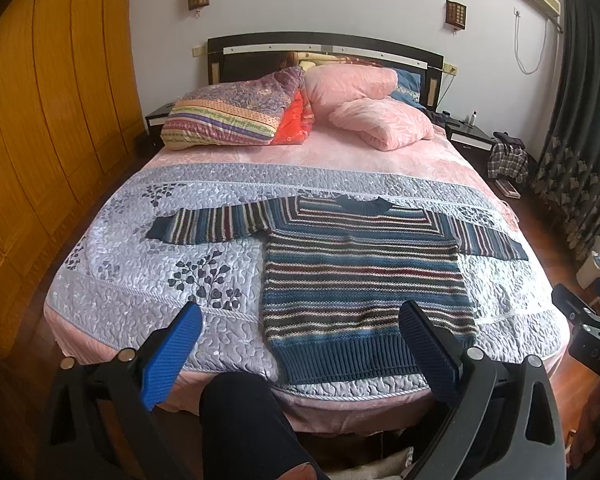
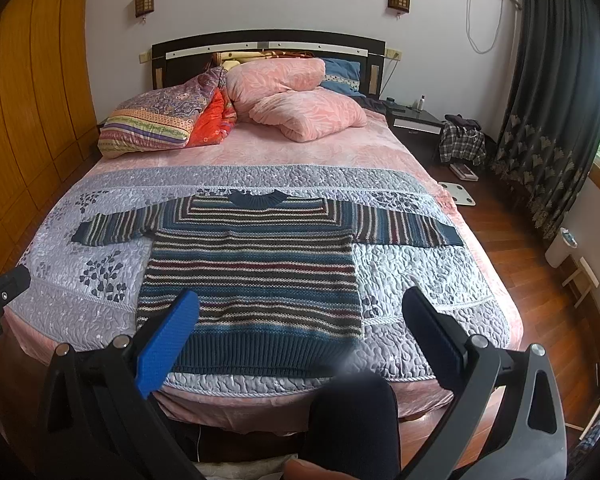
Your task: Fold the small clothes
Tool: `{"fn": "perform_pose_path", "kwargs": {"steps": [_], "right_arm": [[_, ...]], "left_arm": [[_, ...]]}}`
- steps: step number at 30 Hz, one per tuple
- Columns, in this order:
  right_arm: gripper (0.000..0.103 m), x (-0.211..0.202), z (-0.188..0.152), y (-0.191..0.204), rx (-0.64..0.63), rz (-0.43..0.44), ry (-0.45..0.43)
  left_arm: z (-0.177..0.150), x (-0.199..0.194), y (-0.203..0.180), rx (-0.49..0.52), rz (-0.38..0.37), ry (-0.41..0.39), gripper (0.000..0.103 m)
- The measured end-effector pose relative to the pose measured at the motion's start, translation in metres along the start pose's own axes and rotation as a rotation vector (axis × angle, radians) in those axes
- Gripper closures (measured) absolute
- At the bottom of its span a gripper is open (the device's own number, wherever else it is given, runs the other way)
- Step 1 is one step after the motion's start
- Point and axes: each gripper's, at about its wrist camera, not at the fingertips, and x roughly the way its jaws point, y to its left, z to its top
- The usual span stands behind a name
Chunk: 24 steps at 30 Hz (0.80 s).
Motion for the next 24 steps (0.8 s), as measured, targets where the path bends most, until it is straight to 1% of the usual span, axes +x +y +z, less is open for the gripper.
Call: {"fn": "perform_pose_path", "kwargs": {"steps": [5, 6, 8, 24], "right_arm": [[0.003, 0.001, -0.002, -0.001, 0.0, 0.0, -0.001], [0.003, 0.002, -0.005, 0.001, 0.0, 0.0, -0.002], [0.003, 0.003, -0.007, -0.001, 0.001, -0.003, -0.002], [0.003, 0.005, -0.009, -0.001, 0.0, -0.005, 0.001]], "left_arm": [[-0.002, 0.0, 0.0, -0.001, 0.0, -0.002, 0.004], [0.007, -0.006, 0.0, -0.003, 0.0, -0.006, 0.004], [0.008, -0.006, 0.0, -0.002, -0.001, -0.008, 0.004], [0.009, -0.007, -0.001, 0.0, 0.006, -0.017, 0.004]]}}
